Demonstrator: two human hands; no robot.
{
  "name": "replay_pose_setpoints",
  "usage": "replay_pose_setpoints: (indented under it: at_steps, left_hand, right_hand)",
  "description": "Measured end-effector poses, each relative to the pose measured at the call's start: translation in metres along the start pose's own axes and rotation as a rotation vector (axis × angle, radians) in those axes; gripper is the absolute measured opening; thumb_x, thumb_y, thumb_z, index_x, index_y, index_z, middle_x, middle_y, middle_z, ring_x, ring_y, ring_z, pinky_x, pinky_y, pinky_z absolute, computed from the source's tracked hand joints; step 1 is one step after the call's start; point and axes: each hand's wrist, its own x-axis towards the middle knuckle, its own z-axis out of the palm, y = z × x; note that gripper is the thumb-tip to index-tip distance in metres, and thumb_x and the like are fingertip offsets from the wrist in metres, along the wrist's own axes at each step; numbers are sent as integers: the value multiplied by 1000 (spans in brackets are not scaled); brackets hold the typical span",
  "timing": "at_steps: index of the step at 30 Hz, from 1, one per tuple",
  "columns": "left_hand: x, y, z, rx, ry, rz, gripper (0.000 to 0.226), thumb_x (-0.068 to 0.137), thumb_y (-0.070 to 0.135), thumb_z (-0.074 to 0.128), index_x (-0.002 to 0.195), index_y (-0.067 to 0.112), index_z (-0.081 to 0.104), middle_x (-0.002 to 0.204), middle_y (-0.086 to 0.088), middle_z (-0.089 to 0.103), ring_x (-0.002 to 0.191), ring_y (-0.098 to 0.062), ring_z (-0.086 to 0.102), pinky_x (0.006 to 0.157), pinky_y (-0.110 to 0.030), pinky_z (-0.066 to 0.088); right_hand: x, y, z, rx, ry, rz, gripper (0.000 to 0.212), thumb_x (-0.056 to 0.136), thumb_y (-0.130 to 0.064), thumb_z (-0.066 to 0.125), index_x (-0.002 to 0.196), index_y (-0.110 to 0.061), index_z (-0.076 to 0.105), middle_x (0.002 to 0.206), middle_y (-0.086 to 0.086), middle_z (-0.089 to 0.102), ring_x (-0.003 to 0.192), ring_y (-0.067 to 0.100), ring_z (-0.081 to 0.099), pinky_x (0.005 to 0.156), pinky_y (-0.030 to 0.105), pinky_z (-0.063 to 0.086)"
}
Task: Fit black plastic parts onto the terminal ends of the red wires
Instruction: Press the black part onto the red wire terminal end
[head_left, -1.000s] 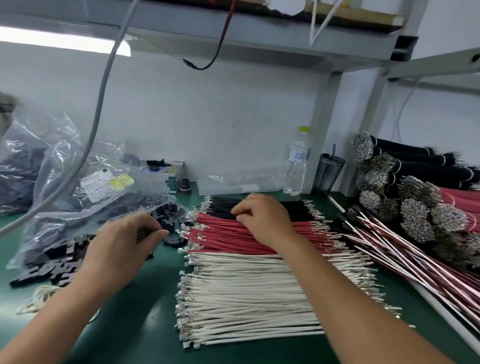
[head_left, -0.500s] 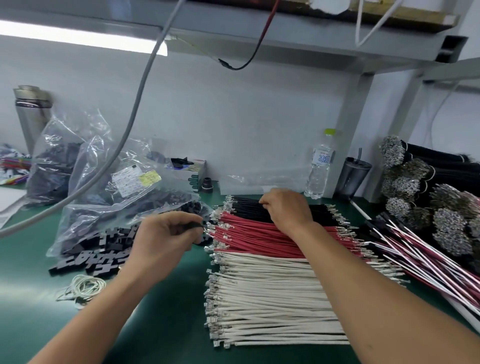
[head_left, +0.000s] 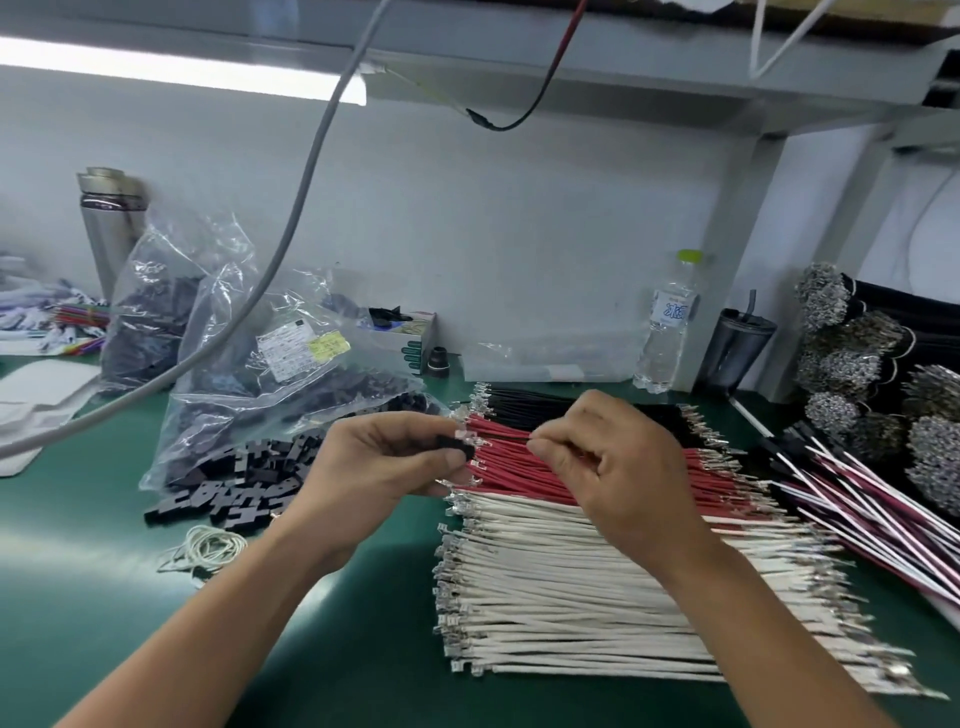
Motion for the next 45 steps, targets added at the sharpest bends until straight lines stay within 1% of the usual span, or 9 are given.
replay_pose_setpoints:
  at_steps: [4,8,13,16,26,31,34,38,45]
  left_hand:
    - [-2,-1,4,-10,-77,-18,31,68,13,84,99,11,82,89,-24,77,73,-26,77,68,-30,64]
    - [-4,-1,6,-4,-98,-30,32,67,14,85,98,8,82,85,-26,76,71,-28,75,70,-33,64]
    - [-3,1,8,-57,-30,-52,36,60,12,86,95,7,82,91,-25,77,78,-31,78,70,-29,64]
    - [-2,2,8,-73,-14,-58,35,59,11,86,93,7,82,92,-25,77,81,-34,78,71,-29,64]
    - [-3,2,7,-42,-11,-39,30,61,6,85,91,6,82,92,-24,77,83,-31,78,76,-33,64]
    - [-5,4,9,2,-48,-21,30,58,10,86,88,9,83,89,-20,79,79,-26,78,71,-25,61]
    - [-5,3,10,84,-48,36,27,57,11,86,84,13,84,87,-13,80,79,-21,77,72,-21,60]
    - [-2,-4,10,356,-9,168,22,68,1,85,87,12,84,86,-2,81,78,-14,76,74,-15,57]
    - [-4,-1,11,128,-22,53,26,64,9,84,90,11,83,86,-16,79,79,-28,78,70,-25,62]
  right_hand:
    - [-9,-6,5,82,-89,-40,12,94,-26,70,101,-21,78,88,-12,58,73,6,57,61,27,50]
    - [-12,-9,9,64,-97,-55,28,97,-12,65,120,-24,74,91,-8,61,72,9,58,60,31,52]
    - [-11,-7,4,45,-24,5,13,94,-21,71,104,-22,79,83,-12,58,69,3,53,61,12,39]
    - [-11,-6,4,24,-22,12,10,93,-21,72,100,-21,79,84,-13,59,69,1,53,63,10,37]
    - [-9,-11,4,52,-76,-15,13,94,-24,70,102,-21,80,85,-10,62,74,7,58,61,28,51]
    - [-7,-11,5,52,-105,-6,13,93,-24,71,102,-22,80,85,-10,62,76,7,58,62,32,52]
    - [-9,-11,9,106,-149,50,11,93,-24,70,100,-23,79,86,-13,61,75,5,58,63,33,51]
    - [-9,-14,14,45,-180,64,11,94,-23,68,99,-23,78,87,-16,59,77,1,54,64,27,46]
    - [-10,-18,20,156,-166,89,12,95,-22,68,102,-18,77,89,-10,60,80,10,59,70,37,52]
